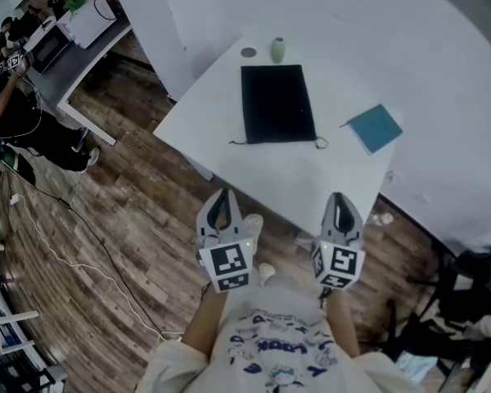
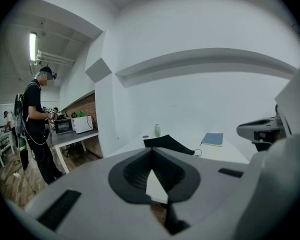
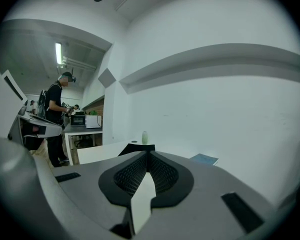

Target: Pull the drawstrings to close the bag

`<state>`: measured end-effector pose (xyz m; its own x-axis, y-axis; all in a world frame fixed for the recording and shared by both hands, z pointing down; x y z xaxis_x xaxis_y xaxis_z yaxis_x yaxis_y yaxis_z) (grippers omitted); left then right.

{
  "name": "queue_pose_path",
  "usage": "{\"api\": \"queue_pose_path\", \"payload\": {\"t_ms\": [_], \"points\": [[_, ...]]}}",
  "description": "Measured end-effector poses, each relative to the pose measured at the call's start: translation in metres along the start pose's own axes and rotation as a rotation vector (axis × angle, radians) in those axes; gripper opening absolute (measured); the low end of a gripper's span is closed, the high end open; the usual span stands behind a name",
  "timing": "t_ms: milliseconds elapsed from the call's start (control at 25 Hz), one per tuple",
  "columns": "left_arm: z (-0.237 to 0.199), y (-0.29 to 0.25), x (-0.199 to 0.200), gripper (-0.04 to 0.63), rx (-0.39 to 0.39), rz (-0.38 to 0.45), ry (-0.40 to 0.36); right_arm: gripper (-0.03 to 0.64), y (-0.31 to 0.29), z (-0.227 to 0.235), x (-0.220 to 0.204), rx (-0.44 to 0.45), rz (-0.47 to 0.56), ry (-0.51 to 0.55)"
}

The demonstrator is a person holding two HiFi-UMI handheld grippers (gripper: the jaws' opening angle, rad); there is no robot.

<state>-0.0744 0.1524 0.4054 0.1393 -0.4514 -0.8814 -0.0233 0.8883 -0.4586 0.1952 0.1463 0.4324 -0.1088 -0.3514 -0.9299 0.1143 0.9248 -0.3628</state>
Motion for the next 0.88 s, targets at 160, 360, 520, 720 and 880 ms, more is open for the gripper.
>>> {"api": "queue_pose_path", "payload": {"t_ms": [160, 360, 520, 720, 880], "points": [[-0.006, -0.032, 0.005, 0.002, -0.014, -0.024, -0.001, 0.003, -0.028, 0.002, 0.002, -0.021, -0.029, -0.009], [-0.011, -0.073, 0.013, 0.002, -0.046, -0.062, -0.016, 0.003, -0.063, 0.007, 0.006, -0.057, -0.066, -0.019], [-0.017, -0.105, 0.018, 0.002, -0.075, -0.1, -0.041, 0.005, -0.089, 0.012, 0.011, -0.089, -0.107, -0.023], [-0.024, -0.143, 0.017, 0.002, -0.131, -0.169, -0.076, 0.005, -0.118, 0.02, 0.009, -0.123, -0.177, -0.029], [-0.03, -0.166, 0.01, 0.002, -0.18, -0.219, -0.106, 0.006, -0.135, 0.025, 0.005, -0.152, -0.242, -0.032]]}}
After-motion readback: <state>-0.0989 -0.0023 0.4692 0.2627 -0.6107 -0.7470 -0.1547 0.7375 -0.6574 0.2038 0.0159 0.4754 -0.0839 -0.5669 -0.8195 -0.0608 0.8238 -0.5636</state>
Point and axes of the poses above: the fingertips, and each gripper's own axes: y backward along the fingers, z to its right, x out of its top, the point moved 8 cm from there along y, backward along the fingers, and after that the axes turned 8 degrees about -z, right-handed, at the moved point
